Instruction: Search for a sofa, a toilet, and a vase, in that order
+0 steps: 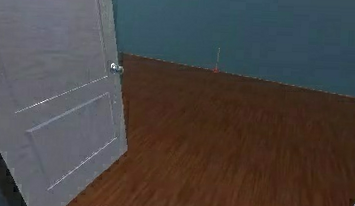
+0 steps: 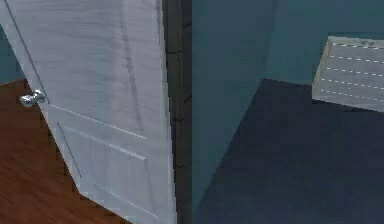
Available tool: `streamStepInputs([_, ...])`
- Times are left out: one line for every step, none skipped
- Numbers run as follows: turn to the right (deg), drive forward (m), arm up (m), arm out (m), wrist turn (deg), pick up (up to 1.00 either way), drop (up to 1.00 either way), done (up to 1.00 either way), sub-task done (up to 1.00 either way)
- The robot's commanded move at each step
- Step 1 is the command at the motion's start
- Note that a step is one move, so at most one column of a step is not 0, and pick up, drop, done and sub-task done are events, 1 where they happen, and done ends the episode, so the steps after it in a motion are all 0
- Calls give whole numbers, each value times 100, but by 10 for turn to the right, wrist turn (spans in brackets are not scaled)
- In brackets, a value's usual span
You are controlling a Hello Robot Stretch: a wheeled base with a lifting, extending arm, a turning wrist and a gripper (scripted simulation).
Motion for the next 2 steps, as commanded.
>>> streamStepInputs([240, 0, 0, 0, 0, 0, 0, 0, 0])
streamStepInputs([0, 100, 0, 0, 0, 0, 0, 0, 0])
